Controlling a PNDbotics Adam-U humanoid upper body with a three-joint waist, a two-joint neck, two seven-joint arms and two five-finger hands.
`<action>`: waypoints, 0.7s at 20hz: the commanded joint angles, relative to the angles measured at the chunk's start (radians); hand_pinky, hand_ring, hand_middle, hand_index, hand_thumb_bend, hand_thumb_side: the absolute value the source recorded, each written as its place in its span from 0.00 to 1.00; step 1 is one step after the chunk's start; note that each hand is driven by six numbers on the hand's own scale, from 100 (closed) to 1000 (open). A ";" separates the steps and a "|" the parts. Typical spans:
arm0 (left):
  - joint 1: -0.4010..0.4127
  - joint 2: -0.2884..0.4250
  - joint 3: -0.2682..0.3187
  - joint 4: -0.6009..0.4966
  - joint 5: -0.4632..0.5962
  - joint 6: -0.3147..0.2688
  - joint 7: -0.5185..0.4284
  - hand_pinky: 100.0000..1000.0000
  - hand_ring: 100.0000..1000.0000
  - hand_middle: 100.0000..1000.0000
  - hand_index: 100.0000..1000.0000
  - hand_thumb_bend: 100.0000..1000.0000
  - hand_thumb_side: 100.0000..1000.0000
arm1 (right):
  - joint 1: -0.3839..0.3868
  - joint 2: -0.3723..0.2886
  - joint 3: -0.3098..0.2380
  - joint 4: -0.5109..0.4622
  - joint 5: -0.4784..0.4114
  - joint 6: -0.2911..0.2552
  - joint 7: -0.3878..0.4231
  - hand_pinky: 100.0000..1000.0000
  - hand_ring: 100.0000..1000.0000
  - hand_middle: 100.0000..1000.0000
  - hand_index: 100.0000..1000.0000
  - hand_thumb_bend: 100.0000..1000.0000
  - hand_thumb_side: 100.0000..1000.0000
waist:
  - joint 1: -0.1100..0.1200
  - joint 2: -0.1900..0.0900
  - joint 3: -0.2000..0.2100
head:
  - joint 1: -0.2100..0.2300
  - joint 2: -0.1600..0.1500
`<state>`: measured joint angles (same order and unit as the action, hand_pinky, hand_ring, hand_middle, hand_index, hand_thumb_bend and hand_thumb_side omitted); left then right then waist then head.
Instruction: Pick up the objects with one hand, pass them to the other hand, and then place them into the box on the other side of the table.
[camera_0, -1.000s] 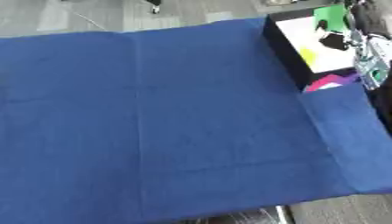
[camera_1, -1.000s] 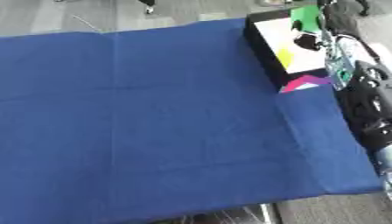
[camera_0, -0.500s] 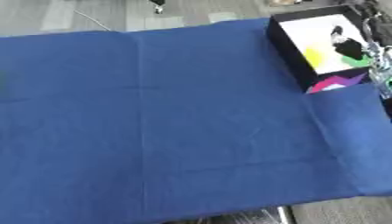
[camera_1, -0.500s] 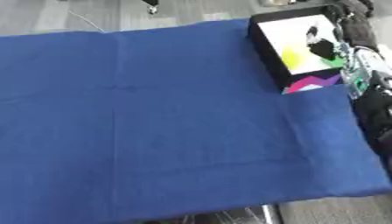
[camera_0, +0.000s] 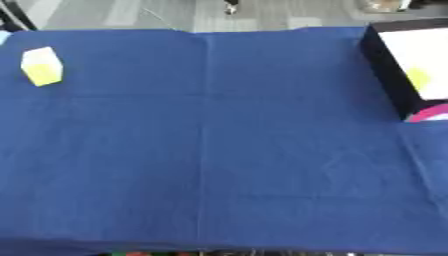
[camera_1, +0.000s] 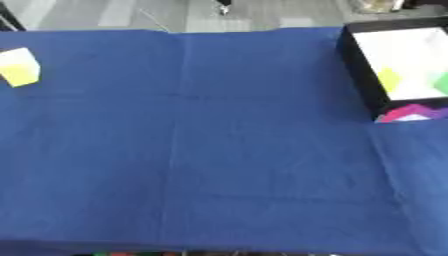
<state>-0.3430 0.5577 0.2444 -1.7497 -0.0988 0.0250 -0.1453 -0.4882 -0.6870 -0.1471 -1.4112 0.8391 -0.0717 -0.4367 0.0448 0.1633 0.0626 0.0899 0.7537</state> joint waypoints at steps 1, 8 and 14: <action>-0.039 0.125 -0.006 0.085 -0.133 -0.038 0.057 0.73 0.62 0.59 0.72 0.10 0.68 | 0.029 -0.005 0.019 -0.164 -0.012 -0.045 0.010 0.85 0.84 0.88 0.96 0.00 0.00 | 0.004 -0.012 -0.005 | 0.098 -0.019; -0.202 0.277 -0.106 0.465 -0.438 -0.107 0.135 0.77 0.68 0.65 0.80 0.25 0.57 | 0.105 0.036 0.076 -0.367 -0.089 -0.190 0.095 0.85 0.83 0.87 0.97 0.00 0.00 | 0.011 -0.012 -0.030 | 0.247 -0.039; -0.388 0.236 -0.112 0.796 -0.529 0.004 0.200 0.76 0.70 0.67 0.81 0.32 0.72 | 0.112 0.063 0.097 -0.440 -0.143 -0.227 0.146 0.85 0.83 0.87 0.97 0.00 0.00 | -0.003 0.008 -0.047 | 0.313 -0.059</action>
<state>-0.7101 0.7718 0.1249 -0.9992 -0.6123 0.0042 0.0392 -0.3648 -0.6108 -0.0477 -1.8210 0.7114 -0.2918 -0.2992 0.0404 0.1852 0.0141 0.3886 0.7086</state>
